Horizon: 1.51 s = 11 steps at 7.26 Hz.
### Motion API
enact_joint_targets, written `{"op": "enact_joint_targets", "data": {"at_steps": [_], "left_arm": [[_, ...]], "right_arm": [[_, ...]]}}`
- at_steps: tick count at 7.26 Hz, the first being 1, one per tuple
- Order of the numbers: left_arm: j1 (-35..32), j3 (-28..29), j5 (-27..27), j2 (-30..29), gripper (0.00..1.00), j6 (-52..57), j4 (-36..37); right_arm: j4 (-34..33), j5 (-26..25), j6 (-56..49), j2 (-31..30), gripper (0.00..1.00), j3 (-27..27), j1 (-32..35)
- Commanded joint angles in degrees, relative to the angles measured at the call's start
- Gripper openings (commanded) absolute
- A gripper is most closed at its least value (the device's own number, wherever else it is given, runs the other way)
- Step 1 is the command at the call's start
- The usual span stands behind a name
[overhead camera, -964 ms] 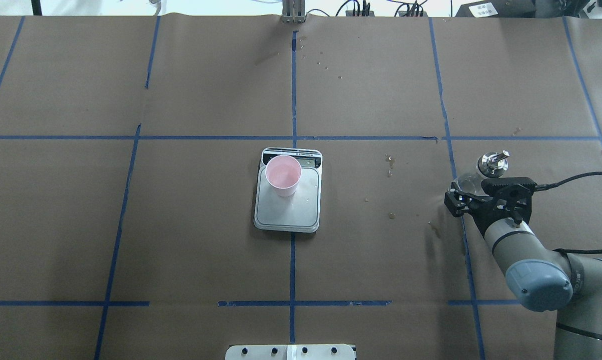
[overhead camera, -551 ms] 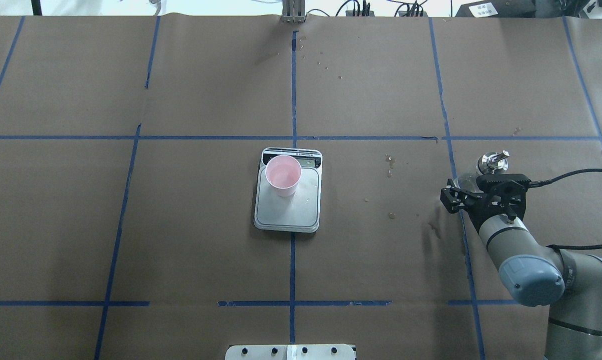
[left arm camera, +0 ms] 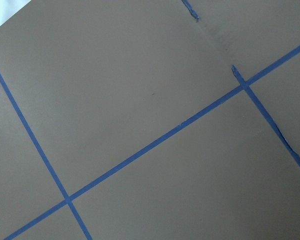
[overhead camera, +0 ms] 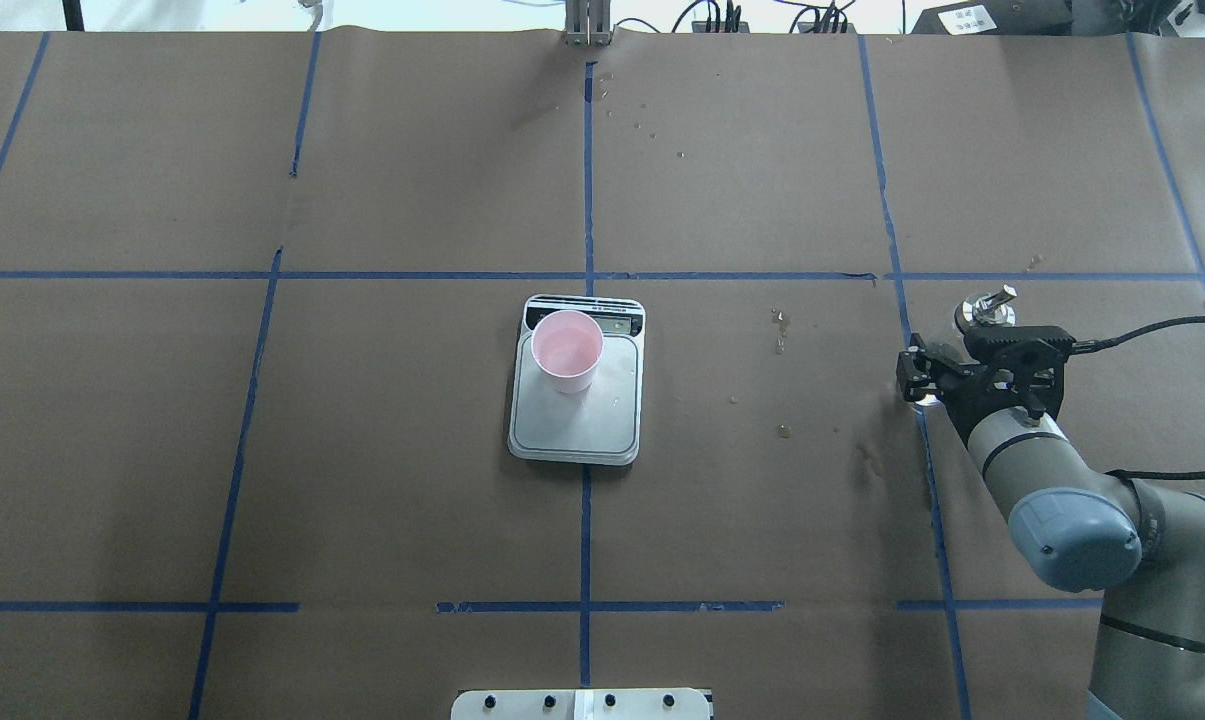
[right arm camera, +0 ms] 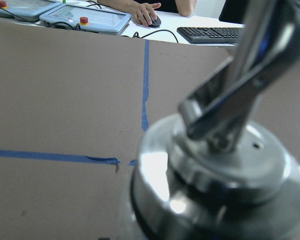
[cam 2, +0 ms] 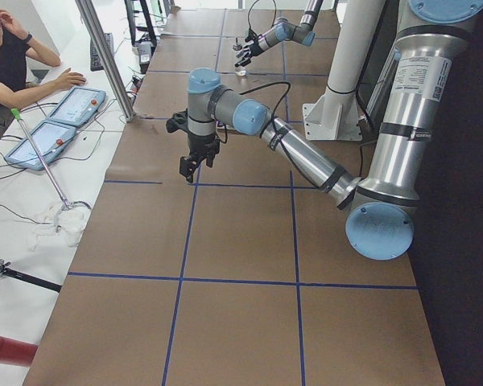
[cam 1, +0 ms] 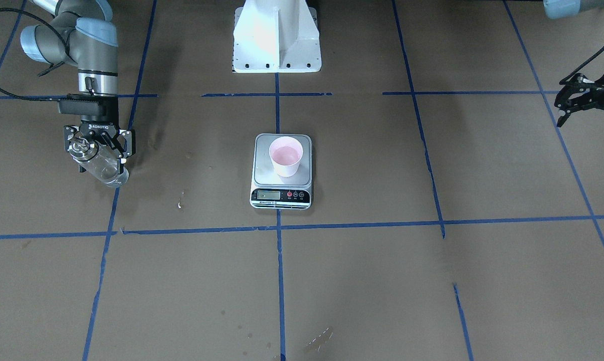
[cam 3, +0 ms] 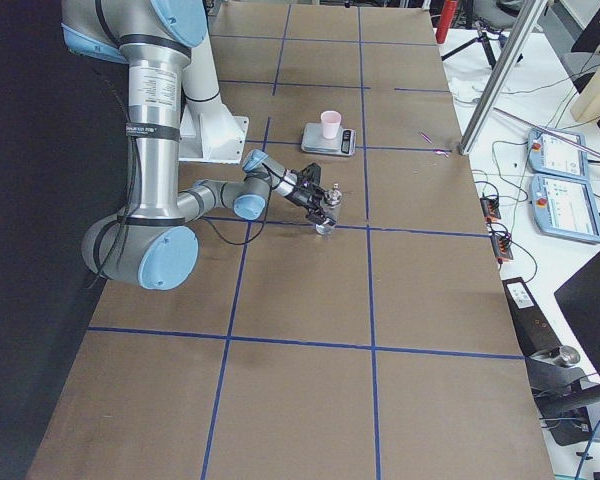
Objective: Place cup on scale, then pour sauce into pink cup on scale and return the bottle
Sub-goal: 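Lift the bottle with the right gripper and carry it toward the cup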
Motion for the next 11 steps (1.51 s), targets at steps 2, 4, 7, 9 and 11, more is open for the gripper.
{"op": "enact_joint_targets", "data": {"at_steps": [2, 4, 7, 9, 11], "left_arm": [[0.0, -0.26, -0.07, -0.13, 1.0, -1.55, 0.0], [-0.09, 0.09, -0.07, 0.39, 1.0, -0.94, 0.0], [-2.18, 1.92, -0.41, 0.48, 1.0, -0.76, -0.17], [-7.61, 8.22, -0.77, 0.66, 1.0, 9.54, -0.26], [-16.04, 20.06, -4.01, 0.74, 1.0, 24.23, -6.1]], "right_arm": [[1.24, 3.87, -6.23, 1.73, 0.0, 3.39, 5.41], [0.28, 3.79, -17.28, 1.99, 0.0, 6.19, 5.51], [-6.41, 3.53, -22.24, 11.3, 0.0, 7.35, 5.51], [-6.85, 0.56, -34.9, 16.3, 0.0, 7.18, 5.59], [-8.94, -1.39, -39.1, 18.42, 0.0, 7.0, 5.16]]}}
